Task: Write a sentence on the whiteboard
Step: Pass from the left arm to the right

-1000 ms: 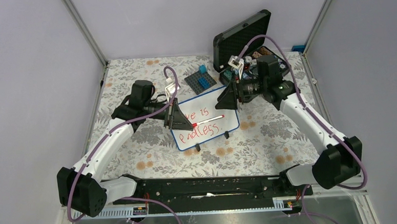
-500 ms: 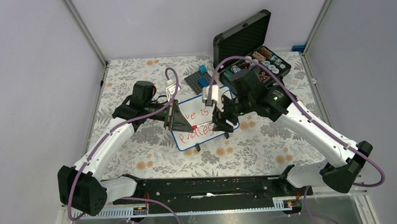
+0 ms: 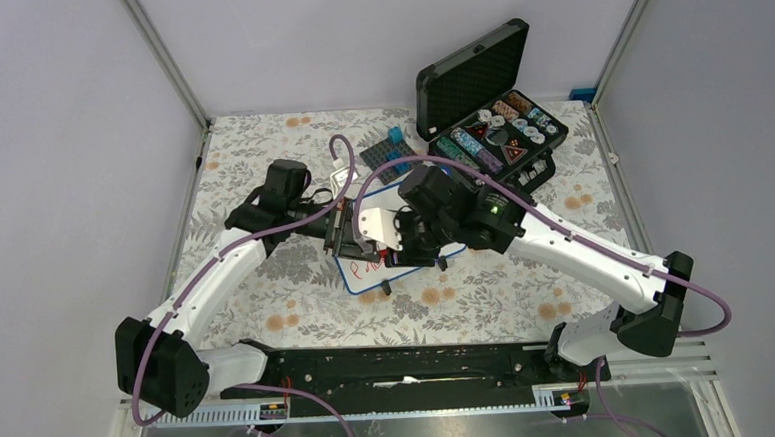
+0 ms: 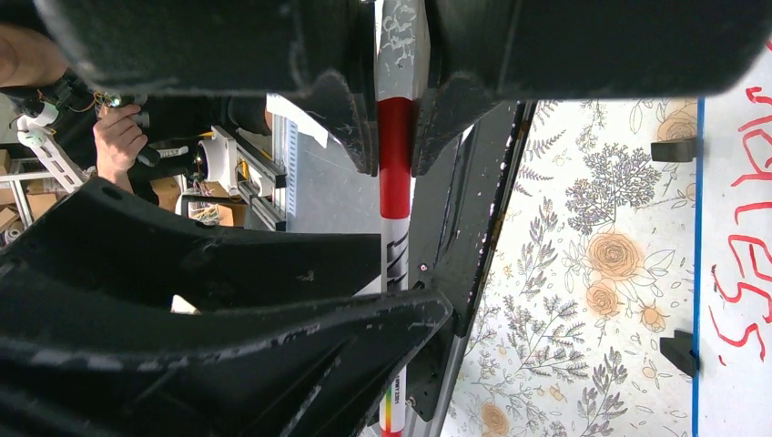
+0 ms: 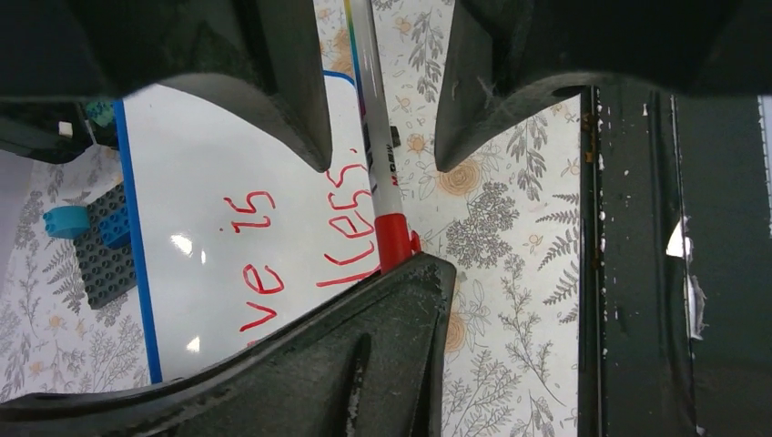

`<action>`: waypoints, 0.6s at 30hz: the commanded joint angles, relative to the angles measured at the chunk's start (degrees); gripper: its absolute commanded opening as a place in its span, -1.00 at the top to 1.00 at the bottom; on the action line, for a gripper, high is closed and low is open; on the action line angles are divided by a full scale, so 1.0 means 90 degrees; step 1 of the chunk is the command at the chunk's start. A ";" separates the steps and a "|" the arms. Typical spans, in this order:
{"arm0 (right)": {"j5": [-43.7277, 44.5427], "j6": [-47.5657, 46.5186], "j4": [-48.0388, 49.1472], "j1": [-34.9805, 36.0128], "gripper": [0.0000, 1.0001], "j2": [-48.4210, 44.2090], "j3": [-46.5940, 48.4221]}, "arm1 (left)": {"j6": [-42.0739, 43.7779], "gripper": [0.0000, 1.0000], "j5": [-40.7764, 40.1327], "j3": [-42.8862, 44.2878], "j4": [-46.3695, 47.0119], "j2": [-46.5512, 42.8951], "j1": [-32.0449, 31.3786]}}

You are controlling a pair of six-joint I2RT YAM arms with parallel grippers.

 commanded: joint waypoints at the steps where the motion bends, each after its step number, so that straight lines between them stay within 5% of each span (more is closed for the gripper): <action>1: 0.0566 -0.0281 -0.0027 0.0233 0.06 0.0088 0.0264 | -0.0026 1.00 0.0182 0.0001 0.0146 -0.0019 -0.0030; 8: 0.0830 -0.0403 -0.0018 0.0350 0.54 0.0099 0.0149 | -0.0053 0.99 0.0204 0.0034 0.0143 0.0010 -0.0030; 18: 0.0739 0.0243 0.0043 -0.0043 1.00 -0.0092 -0.0019 | 0.0260 -0.95 -0.0173 0.0275 0.0097 -0.0182 0.0431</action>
